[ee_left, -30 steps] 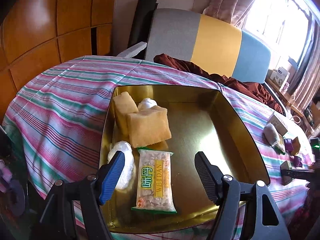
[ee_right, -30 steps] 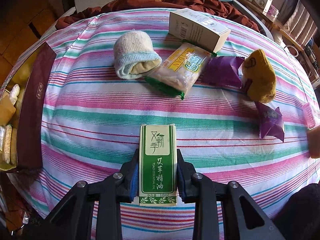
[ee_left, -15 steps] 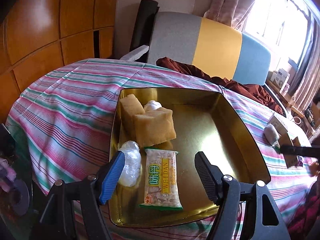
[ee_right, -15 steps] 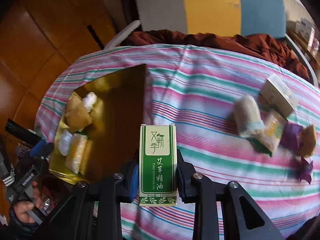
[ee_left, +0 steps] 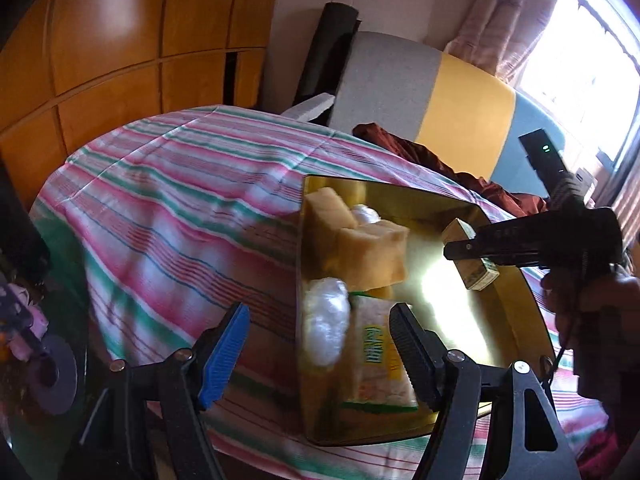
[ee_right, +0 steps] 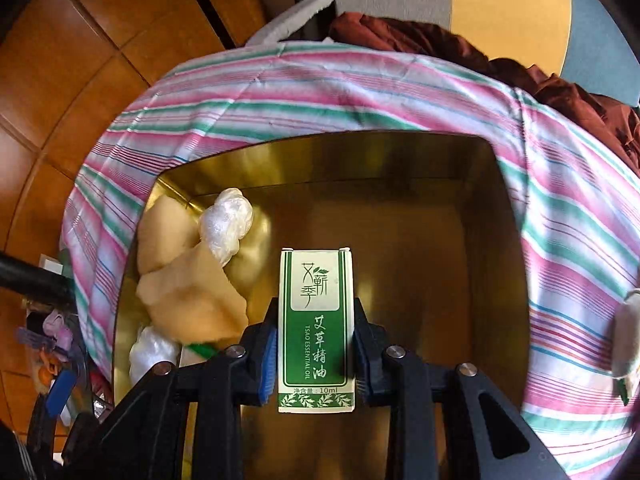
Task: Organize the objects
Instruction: 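Carry the green-and-white box into the gold tray and open the right tool, then move the left tool to the white rolled sock and close on it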
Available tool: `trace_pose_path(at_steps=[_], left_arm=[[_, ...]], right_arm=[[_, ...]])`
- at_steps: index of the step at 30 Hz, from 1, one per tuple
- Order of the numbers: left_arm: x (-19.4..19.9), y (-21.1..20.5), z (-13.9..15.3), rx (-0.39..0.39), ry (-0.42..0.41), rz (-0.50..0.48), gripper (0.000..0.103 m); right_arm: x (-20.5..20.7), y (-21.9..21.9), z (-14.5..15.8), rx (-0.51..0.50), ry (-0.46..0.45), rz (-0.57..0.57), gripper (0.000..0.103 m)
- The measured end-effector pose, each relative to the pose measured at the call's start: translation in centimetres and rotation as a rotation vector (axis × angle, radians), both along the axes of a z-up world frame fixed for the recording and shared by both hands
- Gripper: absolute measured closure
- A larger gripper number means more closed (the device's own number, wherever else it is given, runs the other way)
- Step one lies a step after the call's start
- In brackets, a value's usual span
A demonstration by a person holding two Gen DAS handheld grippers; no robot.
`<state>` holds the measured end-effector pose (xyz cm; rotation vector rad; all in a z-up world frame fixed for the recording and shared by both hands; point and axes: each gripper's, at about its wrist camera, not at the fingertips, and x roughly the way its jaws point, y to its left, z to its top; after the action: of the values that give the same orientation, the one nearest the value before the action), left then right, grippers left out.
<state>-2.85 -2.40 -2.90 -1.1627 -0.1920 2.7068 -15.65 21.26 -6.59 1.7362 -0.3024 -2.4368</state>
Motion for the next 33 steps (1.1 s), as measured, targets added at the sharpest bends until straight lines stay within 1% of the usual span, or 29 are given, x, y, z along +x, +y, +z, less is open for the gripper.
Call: trace_pose_path(at_steps=[3,4,5,6,7,11,15,19,23,27,33], left_arm=[[-0.2,-1.2,-0.6,0.005,-0.018,0.031,0.030],[-0.2,-1.4,-0.8,0.008,-0.022,0.038,0.030],[-0.3,-1.6,-0.9,0.011,-0.025,0.042,0.030],[-0.3,-1.8,-0.9,0.012,-0.026,0.043,0.030],[-0.3,-1.8,-0.9,0.013,-0.024,0.044,0.030],[-0.2,-1.8,-0.9,0.012,-0.018,0.039,0.030],[-0.1,-1.3,-0.7,0.005,-0.017,0.033,0.030],[0.1,-0.6,-0.3,-0.005,-0.010,0.019,0.030],[0.4,0.5,0.1,-0.016,-0.001,-0.003,0.030],[0.8,1.9,0.6,-0.026,0.007,-0.035,0.030],[1.2,4.4,1.2,-0.042,0.018,-0.100,0.029]], right_arm=[[-1.1,-1.1,-1.2,-0.011,-0.021,-0.018,0.073],[-1.3,-1.3,-1.5,-0.031,-0.024,-0.021,0.070],[-1.4,-1.4,-1.6,-0.060,-0.025,-0.023,0.068],[-1.4,-1.6,-1.7,-0.078,-0.023,-0.021,0.062],[-1.2,-1.8,-1.6,-0.075,-0.019,-0.012,0.057],[0.2,-2.8,-0.6,0.013,0.029,0.034,0.054],[2.2,-3.1,1.1,0.099,0.099,0.050,0.045],[4.6,-2.9,2.5,0.184,0.170,0.058,0.043],[7.0,-1.6,3.6,0.240,0.221,0.045,0.043],[9.2,0.5,4.4,0.274,0.252,0.011,0.043],[12.2,5.7,5.1,0.294,0.271,-0.077,0.042]])
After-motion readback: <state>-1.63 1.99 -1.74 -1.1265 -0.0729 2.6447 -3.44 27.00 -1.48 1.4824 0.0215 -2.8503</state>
